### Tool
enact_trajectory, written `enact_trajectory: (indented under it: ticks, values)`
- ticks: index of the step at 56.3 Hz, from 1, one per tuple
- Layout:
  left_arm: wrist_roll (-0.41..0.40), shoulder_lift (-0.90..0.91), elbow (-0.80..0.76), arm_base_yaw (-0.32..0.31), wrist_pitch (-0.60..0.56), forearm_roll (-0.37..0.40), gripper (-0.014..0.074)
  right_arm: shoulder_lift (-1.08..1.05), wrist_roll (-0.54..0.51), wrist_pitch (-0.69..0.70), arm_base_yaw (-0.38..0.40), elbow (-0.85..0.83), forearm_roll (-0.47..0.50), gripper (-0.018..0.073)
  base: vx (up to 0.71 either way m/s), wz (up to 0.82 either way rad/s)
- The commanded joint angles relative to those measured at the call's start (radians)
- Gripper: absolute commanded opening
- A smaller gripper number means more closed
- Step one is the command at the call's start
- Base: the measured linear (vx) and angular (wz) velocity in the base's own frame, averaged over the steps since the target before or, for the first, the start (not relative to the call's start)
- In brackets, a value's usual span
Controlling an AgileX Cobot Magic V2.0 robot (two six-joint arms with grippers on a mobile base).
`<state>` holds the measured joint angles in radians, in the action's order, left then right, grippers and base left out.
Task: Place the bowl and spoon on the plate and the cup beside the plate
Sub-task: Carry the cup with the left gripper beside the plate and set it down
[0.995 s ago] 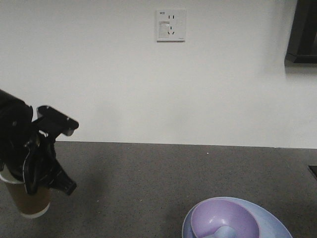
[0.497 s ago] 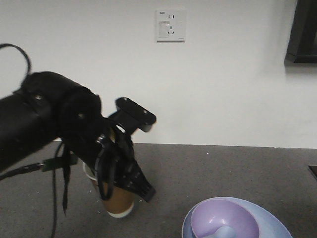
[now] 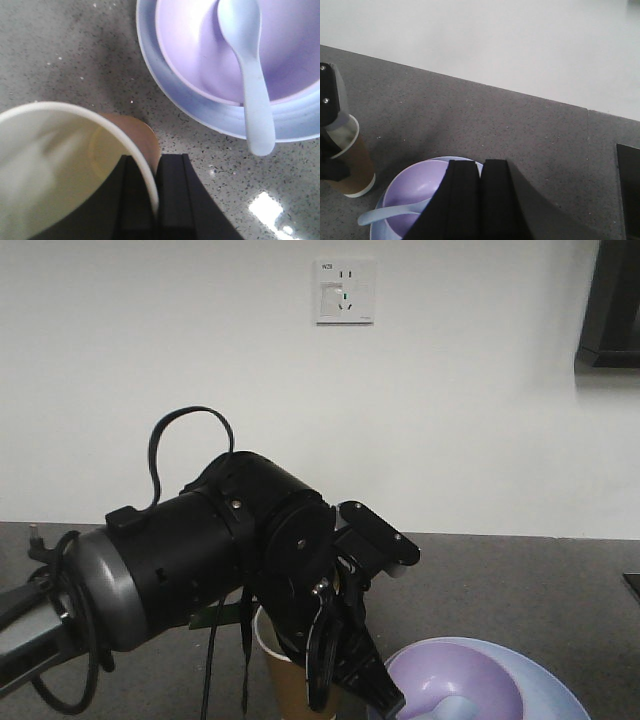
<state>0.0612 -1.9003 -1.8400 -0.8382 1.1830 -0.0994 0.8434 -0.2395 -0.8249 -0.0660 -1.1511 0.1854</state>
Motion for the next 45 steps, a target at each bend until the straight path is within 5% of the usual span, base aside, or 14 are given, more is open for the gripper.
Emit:
enact_trajectory:
  ticks: [1, 16, 34, 45]
  values:
    - [-0.010, 0.042, -0.034, -0.007, -0.033, 0.018, 0.0000, 0.002, -0.003, 0.073, 0.002, -0.023, 0.000, -0.0008, 0.00, 0.00]
    - [-0.011, 0.030, -0.035, -0.006, -0.037, 0.041, 0.0085, 0.002, -0.003, 0.073, 0.002, -0.023, 0.000, -0.0008, 0.00, 0.00]
    - [-0.011, 0.030, -0.035, -0.006, -0.034, 0.039, 0.0395, 0.002, -0.003, 0.073, 0.002, -0.023, 0.000, -0.0008, 0.00, 0.00]
    - [-0.012, 0.034, -0.035, -0.006, -0.034, 0.026, 0.0493, 0.002, -0.003, 0.073, 0.002, -0.023, 0.000, -0.0008, 0.00, 0.00]
